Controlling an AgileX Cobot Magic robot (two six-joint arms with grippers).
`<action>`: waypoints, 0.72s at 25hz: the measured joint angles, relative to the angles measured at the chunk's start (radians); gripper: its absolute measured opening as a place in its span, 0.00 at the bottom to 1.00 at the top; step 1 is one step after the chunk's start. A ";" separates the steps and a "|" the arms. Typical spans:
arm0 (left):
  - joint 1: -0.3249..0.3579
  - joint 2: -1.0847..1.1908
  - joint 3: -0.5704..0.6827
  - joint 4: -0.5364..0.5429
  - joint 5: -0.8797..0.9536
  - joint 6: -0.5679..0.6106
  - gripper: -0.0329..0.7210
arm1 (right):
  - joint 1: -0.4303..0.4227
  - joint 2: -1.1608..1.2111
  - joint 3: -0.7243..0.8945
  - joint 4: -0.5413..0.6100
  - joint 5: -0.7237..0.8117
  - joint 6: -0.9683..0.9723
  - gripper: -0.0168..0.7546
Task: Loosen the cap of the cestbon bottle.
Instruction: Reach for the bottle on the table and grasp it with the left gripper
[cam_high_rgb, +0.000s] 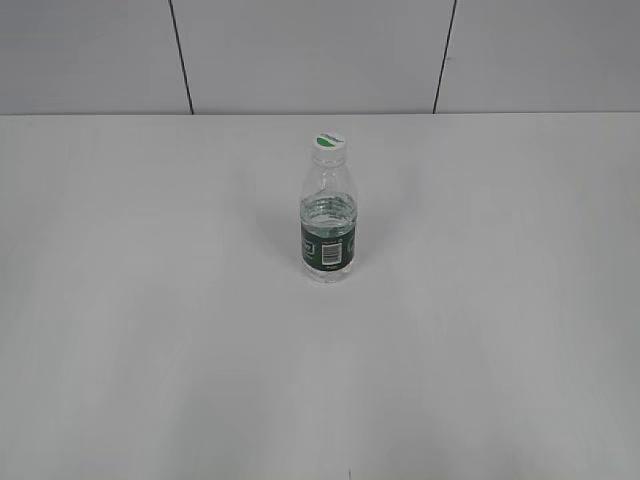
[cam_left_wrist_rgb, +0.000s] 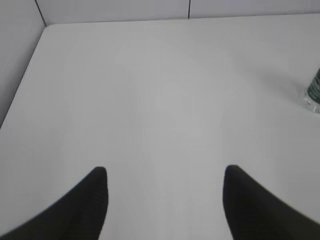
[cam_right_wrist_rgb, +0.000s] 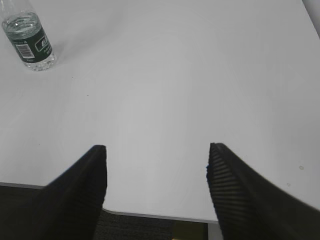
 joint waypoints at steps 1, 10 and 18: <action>0.000 0.000 -0.003 0.000 -0.014 0.000 0.63 | 0.000 0.000 0.000 0.000 0.000 0.000 0.65; 0.000 0.022 0.034 -0.004 -0.436 0.007 0.63 | 0.000 0.000 0.000 0.010 -0.002 0.000 0.65; 0.000 0.075 0.188 -0.076 -0.686 0.007 0.63 | 0.000 0.000 0.031 0.014 -0.399 0.000 0.65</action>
